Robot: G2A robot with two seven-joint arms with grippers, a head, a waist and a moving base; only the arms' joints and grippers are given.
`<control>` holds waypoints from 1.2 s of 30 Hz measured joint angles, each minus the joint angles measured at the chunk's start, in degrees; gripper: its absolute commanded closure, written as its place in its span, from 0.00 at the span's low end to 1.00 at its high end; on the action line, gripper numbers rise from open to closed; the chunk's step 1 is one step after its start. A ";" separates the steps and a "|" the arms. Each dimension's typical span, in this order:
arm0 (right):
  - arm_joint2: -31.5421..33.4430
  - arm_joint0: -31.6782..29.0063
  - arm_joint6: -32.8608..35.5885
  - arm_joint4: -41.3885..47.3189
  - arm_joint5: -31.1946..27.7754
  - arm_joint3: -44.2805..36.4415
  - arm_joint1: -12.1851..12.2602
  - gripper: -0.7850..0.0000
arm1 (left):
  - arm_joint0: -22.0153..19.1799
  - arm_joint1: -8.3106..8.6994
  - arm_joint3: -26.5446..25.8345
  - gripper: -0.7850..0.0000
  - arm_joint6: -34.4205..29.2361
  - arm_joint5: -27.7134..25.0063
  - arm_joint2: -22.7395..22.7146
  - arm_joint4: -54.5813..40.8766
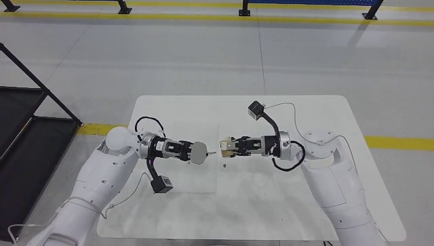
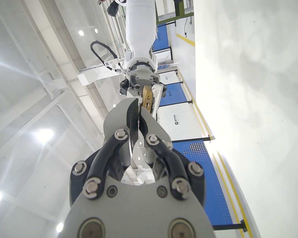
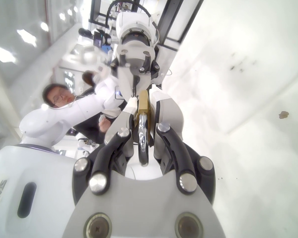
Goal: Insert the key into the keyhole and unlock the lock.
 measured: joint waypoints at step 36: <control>-3.74 0.46 -3.74 2.19 -1.30 -1.29 2.12 1.00 | -1.50 1.40 0.75 1.00 -2.30 2.30 3.59 -1.58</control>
